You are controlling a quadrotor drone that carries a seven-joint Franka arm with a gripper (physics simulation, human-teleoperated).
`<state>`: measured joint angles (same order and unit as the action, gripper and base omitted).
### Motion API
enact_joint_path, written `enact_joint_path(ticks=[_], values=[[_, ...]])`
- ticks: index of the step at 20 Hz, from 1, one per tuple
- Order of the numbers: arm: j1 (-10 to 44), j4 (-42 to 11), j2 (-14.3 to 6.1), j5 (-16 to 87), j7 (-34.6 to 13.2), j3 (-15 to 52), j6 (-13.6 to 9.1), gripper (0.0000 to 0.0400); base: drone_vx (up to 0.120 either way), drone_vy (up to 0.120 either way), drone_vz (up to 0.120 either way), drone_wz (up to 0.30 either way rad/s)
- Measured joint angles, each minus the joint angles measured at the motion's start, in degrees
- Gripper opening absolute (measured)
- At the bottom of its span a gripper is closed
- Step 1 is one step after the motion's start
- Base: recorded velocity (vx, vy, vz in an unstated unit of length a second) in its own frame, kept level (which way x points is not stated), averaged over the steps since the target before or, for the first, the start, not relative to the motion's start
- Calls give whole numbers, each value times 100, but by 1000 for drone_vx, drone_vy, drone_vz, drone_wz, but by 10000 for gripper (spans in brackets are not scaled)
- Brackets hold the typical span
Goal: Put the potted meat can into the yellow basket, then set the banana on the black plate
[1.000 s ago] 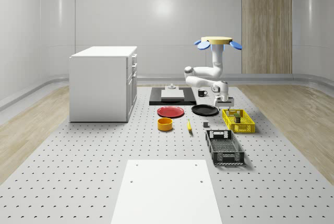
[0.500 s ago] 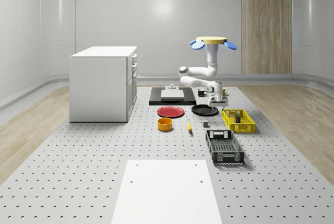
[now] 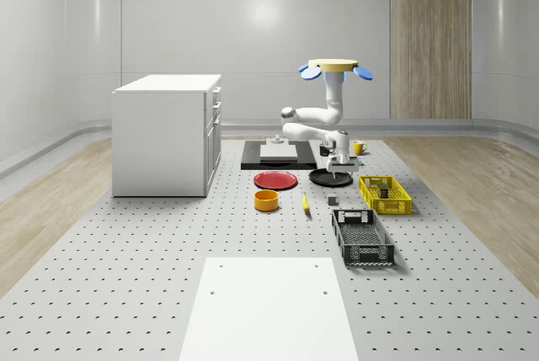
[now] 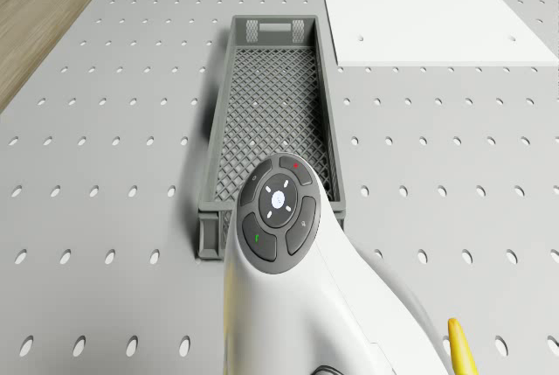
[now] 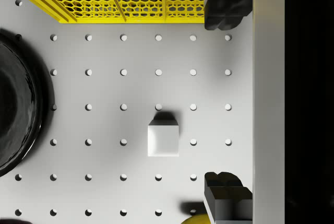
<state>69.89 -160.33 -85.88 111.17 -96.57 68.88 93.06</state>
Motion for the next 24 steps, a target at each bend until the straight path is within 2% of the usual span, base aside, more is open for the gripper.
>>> enact_joint_path(ticks=[14,20,24], values=[[-1,0,2,1,1,0,-2,400,0,-120,0,0],[-1,0,2,1,1,0,-2,400,0,-120,-113,0],[-1,0,3,1,1,0,-3,400,100,-120,-120,0]])
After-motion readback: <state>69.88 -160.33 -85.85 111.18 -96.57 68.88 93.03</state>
